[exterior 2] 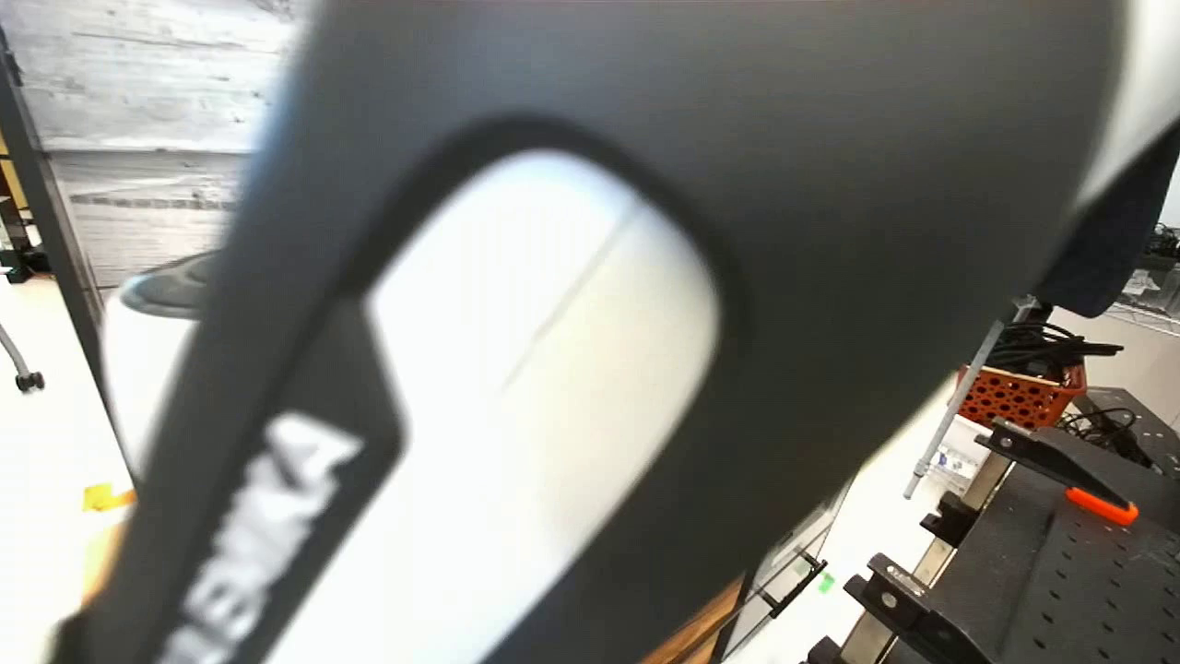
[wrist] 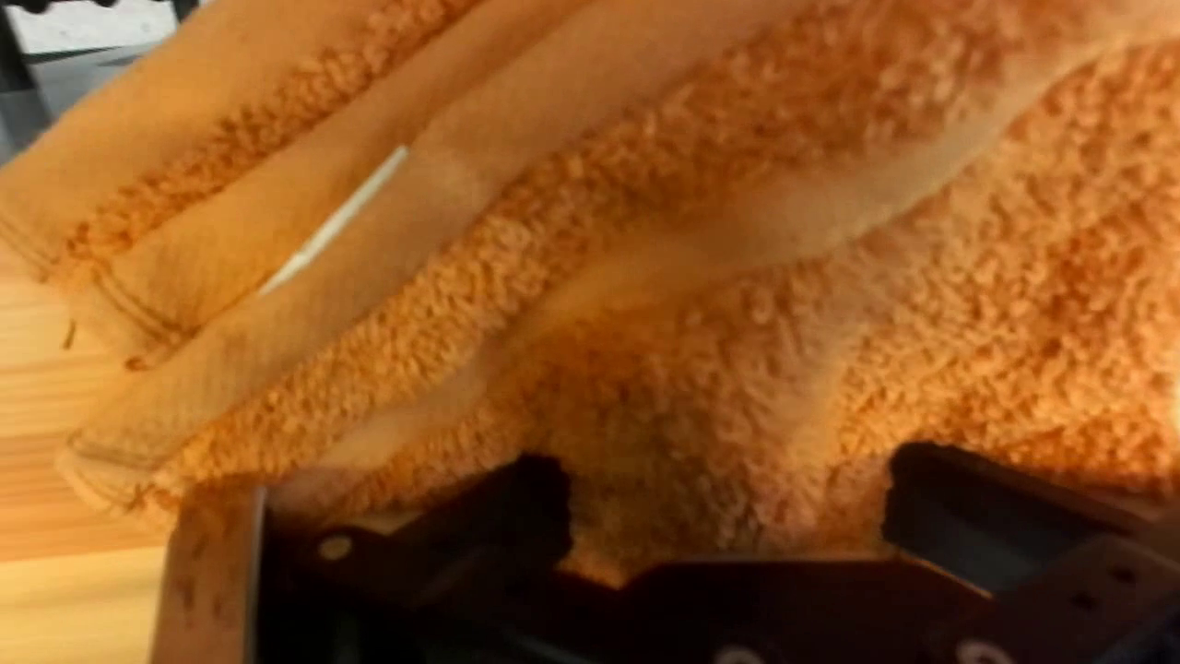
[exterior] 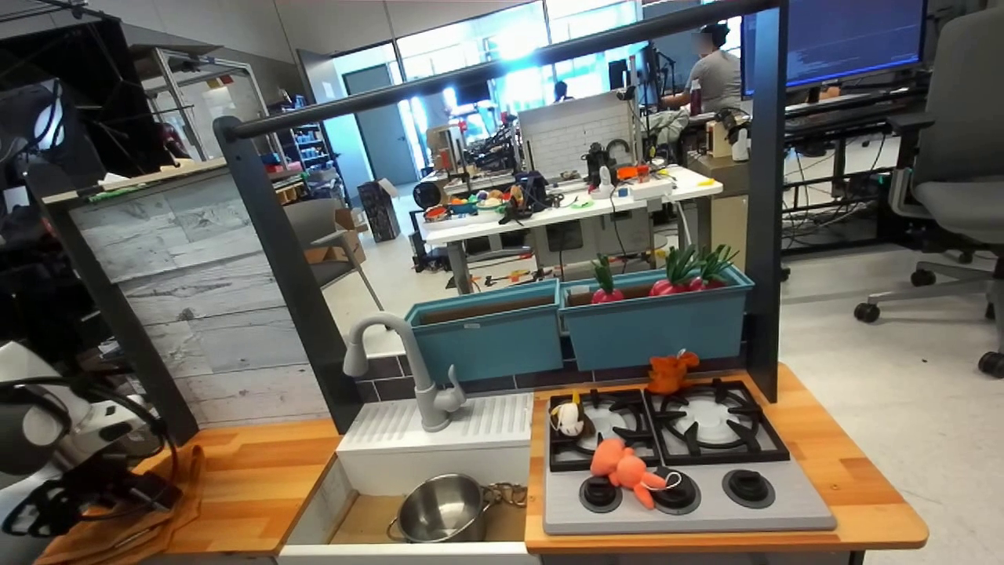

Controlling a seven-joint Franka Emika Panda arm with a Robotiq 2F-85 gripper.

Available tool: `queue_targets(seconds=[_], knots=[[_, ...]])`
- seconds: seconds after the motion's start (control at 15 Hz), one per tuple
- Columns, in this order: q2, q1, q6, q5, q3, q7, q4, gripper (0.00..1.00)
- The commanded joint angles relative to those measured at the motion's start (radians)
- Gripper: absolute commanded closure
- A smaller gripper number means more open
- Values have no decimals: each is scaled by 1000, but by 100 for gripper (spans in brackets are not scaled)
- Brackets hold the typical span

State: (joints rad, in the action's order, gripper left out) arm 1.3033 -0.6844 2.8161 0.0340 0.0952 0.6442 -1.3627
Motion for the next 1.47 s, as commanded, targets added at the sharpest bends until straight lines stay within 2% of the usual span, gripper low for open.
queue_targets(seconds=[0.0,0.2,0.33,0.4,0.73,1.0,1.13,1.2,1.4], knots=[[-37,27,23,30,88,72,-159,0],[-59,69,12,38,132,115,-237,0],[-65,90,-4,18,109,90,-238,0],[-72,99,-23,10,70,60,-241,0],[-30,20,-2,-44,9,-30,-164,0],[22,-82,-38,-32,-3,-5,-41,0],[24,-77,-63,-25,3,-15,-17,0],[13,-52,-79,-21,8,-23,-32,0],[-57,18,-65,25,26,6,-169,0]])
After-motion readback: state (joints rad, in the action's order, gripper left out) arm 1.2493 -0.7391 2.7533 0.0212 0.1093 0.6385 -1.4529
